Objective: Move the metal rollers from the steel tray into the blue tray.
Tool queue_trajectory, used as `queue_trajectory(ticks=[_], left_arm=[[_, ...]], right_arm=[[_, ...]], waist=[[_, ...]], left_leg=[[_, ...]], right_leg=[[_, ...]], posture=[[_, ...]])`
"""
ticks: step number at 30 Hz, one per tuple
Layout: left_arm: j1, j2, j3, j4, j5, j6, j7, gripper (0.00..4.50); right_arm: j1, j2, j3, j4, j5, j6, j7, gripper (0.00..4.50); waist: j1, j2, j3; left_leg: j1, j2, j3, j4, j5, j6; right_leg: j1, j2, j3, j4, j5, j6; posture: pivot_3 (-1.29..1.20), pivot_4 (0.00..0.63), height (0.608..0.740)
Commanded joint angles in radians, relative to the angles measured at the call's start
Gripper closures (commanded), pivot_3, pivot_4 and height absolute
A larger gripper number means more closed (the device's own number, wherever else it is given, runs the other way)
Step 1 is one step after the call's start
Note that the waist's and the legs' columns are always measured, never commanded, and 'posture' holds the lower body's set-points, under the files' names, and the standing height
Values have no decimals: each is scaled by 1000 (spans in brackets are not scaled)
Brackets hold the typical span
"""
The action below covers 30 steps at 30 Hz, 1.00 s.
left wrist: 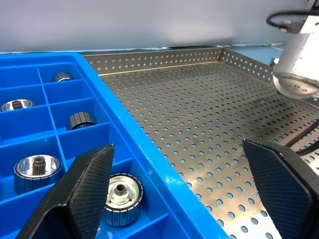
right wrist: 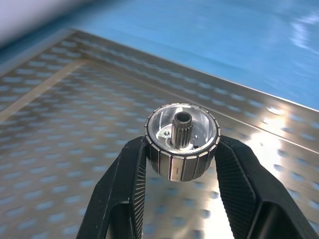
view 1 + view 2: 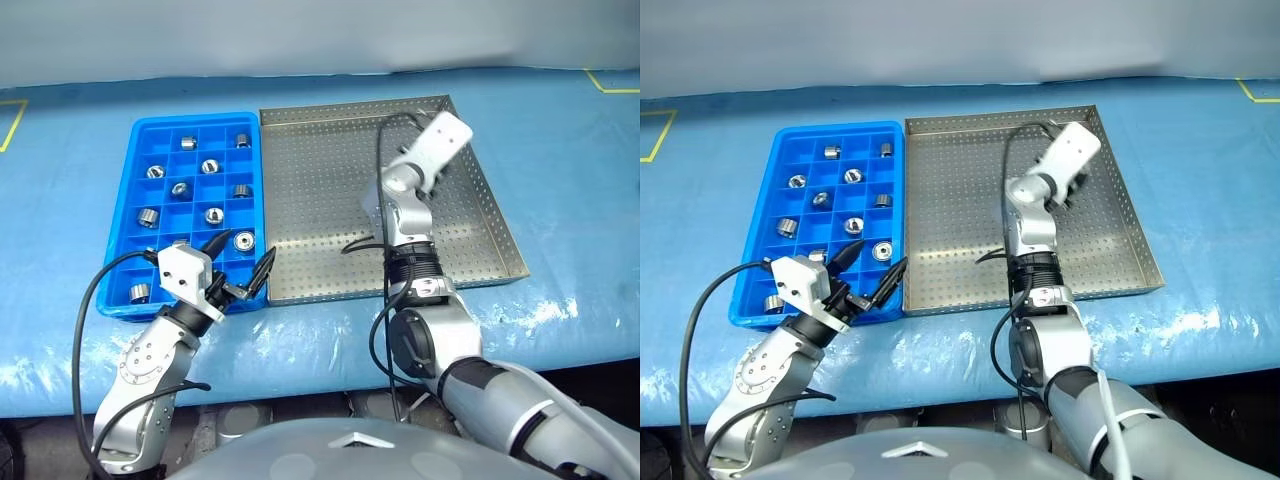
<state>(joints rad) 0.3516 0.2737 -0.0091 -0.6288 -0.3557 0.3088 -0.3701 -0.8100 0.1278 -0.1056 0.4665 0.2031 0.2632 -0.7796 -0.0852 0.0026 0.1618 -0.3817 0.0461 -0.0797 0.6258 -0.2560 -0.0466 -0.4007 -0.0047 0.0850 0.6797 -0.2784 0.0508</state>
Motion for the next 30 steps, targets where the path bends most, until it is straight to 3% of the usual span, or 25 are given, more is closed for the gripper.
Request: queue_trajectory(ticks=[1,7,12,22,30], left_arm=[[15,-4,17,-21,-2,-24,8,0],[69,-5,48,-54,-1,-36,31,0],[151,-11,94,-100,9,-71,55,0],[300,24,150,-142,22,-123,15,0],[373,29,171,-152,14,-150,-14,0]], right_arm=[[49,-9,188,-206,40,108,390,2827],[69,-47,252,-361,255,407,808,2827],[74,-128,402,-424,287,525,1120,2827],[121,-155,564,-488,244,528,1342,2827],[187,-137,621,-448,225,562,1404,2827]], waist=[[7,0,0],[46,0,0],[56,0,1],[73,-1,1],[75,-2,1]], left_leg=[[0,0,-1,-1,0,0],[-1,-1,-4,-1,0,0],[-2,-1,-4,0,0,0],[-2,-1,-7,0,0,0],[-2,0,-7,0,0,0]], right_leg=[[0,0,-1,0,0,0],[1,-2,-6,-1,-1,-1],[1,-2,-6,-2,-1,-1],[2,-2,-9,-2,-1,-2],[2,-2,-10,-2,-2,-3]], posture=[[64,150,740],[114,150,740],[150,150,740],[183,150,740],[200,150,740]])
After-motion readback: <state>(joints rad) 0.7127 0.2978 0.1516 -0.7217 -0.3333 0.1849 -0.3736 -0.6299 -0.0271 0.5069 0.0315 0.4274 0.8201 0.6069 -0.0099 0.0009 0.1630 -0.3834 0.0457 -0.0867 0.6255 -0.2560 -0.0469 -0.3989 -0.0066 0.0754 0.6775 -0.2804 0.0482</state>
